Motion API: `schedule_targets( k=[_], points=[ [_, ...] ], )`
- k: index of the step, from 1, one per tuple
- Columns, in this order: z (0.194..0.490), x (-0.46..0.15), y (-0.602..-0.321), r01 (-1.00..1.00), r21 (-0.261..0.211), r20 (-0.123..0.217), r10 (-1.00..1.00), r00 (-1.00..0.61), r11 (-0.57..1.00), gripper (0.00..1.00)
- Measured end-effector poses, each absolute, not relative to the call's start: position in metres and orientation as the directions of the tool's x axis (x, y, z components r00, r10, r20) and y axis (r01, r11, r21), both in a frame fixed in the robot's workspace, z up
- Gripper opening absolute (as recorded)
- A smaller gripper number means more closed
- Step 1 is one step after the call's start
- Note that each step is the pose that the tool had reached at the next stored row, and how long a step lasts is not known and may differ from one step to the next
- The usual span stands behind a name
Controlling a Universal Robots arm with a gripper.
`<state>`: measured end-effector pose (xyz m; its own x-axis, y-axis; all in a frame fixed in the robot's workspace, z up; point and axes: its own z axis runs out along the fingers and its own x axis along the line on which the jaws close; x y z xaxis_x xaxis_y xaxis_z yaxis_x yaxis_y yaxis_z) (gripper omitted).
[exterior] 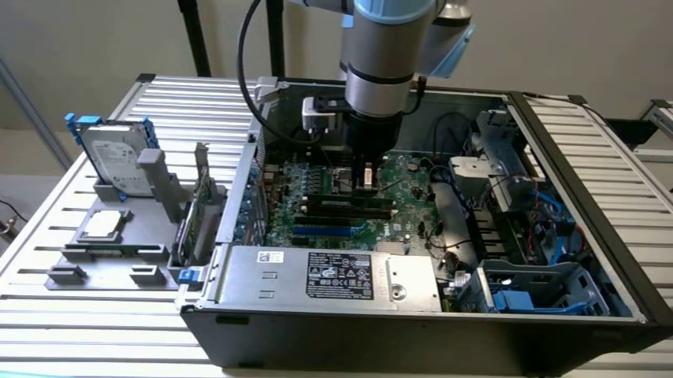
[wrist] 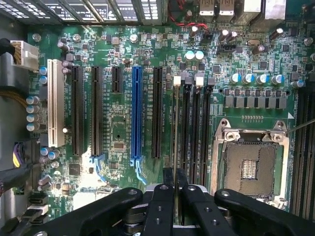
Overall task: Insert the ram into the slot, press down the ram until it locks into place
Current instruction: 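Insert the ram into the slot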
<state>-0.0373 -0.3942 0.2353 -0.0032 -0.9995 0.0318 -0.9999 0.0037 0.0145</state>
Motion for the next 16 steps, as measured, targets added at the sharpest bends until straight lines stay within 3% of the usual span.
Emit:
schedule_targets(
  k=[16],
  points=[
    [0.2316, -0.0404, -0.3935, -1.000, -0.002, 0.032, -0.999, -0.004, 0.004, 0.13]
  ],
)
